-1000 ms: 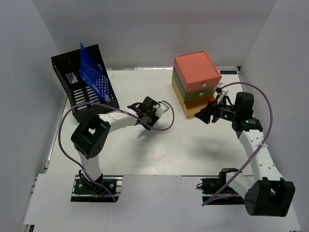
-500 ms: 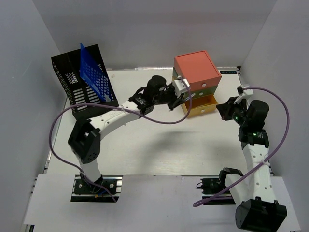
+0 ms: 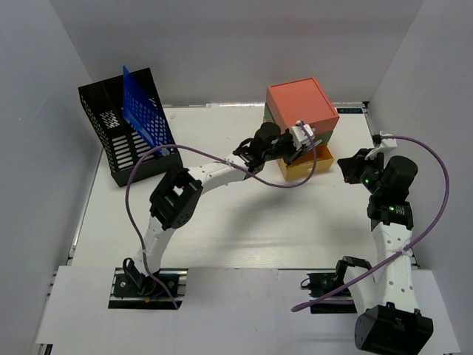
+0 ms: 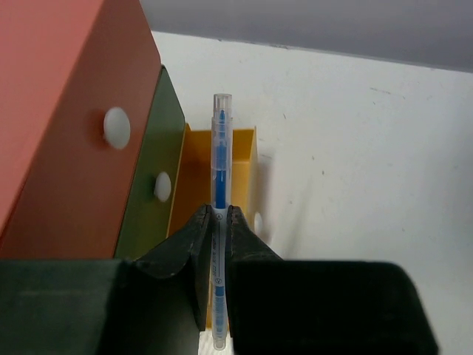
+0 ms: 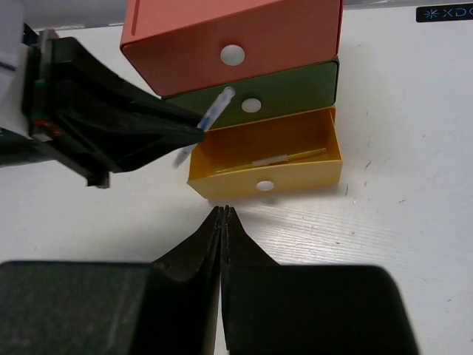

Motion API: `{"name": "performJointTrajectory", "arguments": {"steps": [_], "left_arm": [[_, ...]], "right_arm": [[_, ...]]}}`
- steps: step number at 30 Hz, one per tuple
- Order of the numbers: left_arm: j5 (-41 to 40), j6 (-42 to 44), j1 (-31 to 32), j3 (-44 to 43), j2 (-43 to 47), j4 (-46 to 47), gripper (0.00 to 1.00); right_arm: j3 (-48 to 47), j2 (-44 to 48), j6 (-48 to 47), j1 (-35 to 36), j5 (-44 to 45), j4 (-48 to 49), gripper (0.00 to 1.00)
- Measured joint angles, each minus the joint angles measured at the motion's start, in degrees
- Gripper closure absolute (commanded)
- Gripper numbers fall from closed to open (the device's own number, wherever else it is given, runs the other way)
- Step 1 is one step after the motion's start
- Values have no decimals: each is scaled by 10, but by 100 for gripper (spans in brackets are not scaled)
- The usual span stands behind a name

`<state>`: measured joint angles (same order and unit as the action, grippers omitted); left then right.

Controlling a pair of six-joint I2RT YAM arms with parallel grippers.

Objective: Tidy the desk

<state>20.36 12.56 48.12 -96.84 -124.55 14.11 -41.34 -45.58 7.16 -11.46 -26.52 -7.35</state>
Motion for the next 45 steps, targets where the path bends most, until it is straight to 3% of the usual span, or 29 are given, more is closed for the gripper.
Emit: {"name": "performJointTrajectory", "arguments": {"steps": [10,15,18,21,23,24,26,27,28,30,32,33,34,35,37,38,41,45], "left_arm": [[-26,-1,5,-53,-64,43,100],[-33,5,4,-53,-73,43,56],[-36,6,5,-50,-73,44,43],[-37,8,9,-49,-72,43,41],[-37,10,12,-49,-71,40,41],[-37,10,14,-49,-69,38,45],[-39,9,20,-47,-59,29,54],[-41,5,24,-37,-46,26,62],[-44,-1,28,-16,-24,24,79],[-50,-20,35,35,39,14,88],[-53,-39,37,104,127,7,89],[-59,-49,37,140,179,-1,87],[-67,-56,36,170,227,-9,68],[-84,-63,34,204,283,-15,55],[-120,-71,27,261,380,-33,35],[-143,-75,24,289,423,-47,31],[-208,-83,13,370,523,-103,26],[-284,-82,9,475,583,-191,26]], "right_arm": [[0,0,2,-6,-24,2,100],[0,0,2,-9,-31,3,100],[0,-1,2,-10,-39,3,100],[3,-2,2,-14,-50,7,100],[7,-2,1,-16,-57,9,100],[9,-2,0,-16,-63,9,94],[10,-3,-7,-18,-85,9,76],[10,-3,-16,-20,-104,9,57],[10,-3,-24,-21,-122,9,48],[10,-3,-61,-23,-172,5,31],[10,-4,-88,-23,-204,0,29],[10,-6,-100,-23,-213,0,33],[10,-11,-111,-23,-217,0,41],[9,-23,-127,-23,-216,-1,63],[0,-59,-158,-22,-213,-11,89],[-11,-84,-172,-19,-207,-23,100],[-55,-183,-223,-8,-176,-66,100],[-122,-299,-258,20,-89,-117,100]]}}
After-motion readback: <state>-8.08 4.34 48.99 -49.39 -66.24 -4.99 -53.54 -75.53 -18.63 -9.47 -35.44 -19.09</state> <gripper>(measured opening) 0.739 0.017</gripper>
